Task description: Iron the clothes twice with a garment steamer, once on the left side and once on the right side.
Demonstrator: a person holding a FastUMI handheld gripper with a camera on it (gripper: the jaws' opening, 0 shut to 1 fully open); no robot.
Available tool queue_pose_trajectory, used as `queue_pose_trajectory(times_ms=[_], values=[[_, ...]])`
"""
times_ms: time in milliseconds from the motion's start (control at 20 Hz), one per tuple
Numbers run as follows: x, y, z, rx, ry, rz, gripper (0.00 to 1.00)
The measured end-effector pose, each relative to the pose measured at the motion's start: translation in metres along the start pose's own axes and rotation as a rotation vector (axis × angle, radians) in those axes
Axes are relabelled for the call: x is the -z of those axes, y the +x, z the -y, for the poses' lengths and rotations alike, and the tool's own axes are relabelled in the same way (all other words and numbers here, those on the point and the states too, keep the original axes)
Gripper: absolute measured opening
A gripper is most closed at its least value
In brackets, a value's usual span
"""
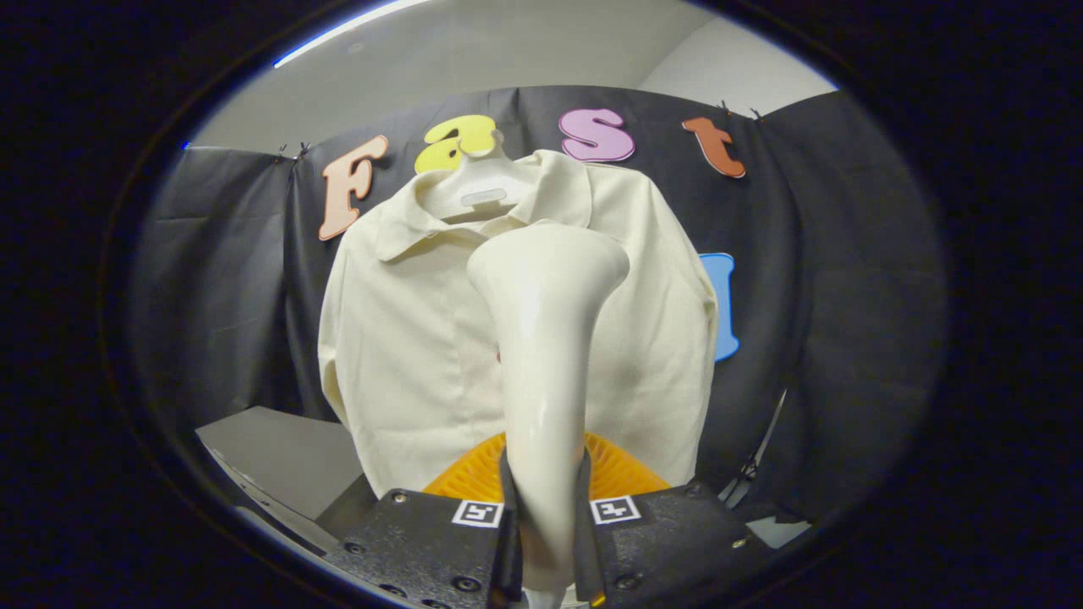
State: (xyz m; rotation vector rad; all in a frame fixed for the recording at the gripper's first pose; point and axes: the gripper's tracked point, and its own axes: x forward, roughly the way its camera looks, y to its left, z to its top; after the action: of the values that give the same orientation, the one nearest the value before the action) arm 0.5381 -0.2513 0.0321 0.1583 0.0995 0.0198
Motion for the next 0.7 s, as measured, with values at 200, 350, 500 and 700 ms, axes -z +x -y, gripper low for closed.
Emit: queue_pose_trajectory(times_ms=[200,350,500,700], values=[[-0.003,0.03,0.029,0.032,0.015,-0.007,0.23],[0.016,0.037,0.038,0.023,-0.003,-0.027,0.24],[0.049,0.038,0.041,-0.004,-0.002,-0.075,0.23],[0.101,0.032,0.043,-0.023,-0.017,-0.161,0.24]])
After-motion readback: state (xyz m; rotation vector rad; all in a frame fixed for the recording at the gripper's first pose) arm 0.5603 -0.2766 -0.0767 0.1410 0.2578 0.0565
